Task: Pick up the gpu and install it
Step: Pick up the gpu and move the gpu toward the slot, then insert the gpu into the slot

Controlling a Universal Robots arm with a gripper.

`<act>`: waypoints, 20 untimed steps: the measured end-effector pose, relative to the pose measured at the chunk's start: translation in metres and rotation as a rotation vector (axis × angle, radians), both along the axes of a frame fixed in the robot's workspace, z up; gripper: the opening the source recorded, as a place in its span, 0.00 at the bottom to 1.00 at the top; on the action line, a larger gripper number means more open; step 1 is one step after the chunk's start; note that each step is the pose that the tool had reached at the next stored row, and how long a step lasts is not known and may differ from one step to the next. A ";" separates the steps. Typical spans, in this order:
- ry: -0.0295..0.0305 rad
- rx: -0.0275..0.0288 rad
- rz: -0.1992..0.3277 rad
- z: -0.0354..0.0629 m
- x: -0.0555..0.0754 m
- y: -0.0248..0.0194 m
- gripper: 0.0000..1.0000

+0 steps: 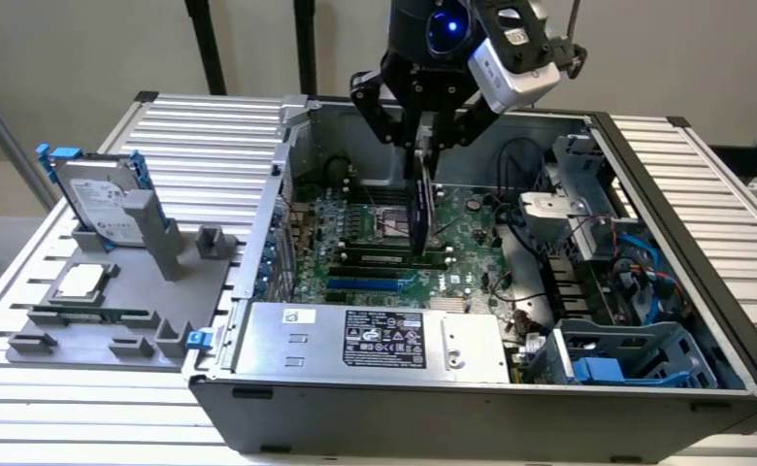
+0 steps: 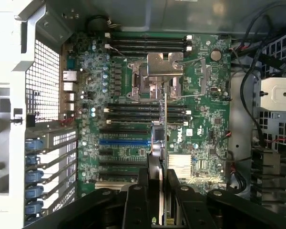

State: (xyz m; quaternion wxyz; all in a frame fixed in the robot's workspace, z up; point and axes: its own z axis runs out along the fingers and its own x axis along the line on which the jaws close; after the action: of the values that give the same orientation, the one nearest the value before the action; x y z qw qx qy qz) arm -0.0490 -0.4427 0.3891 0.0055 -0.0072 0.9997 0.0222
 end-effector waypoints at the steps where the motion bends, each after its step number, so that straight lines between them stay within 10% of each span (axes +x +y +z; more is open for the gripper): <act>1: 0.0000 -0.0001 0.018 -0.0003 0.000 0.0000 0.00; 20: 0.0001 -0.0001 0.364 -0.0074 0.000 0.0000 0.00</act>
State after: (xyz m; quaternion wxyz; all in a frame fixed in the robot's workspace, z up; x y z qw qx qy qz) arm -0.0491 -0.4427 0.3818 0.0013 -0.1880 0.9819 0.0227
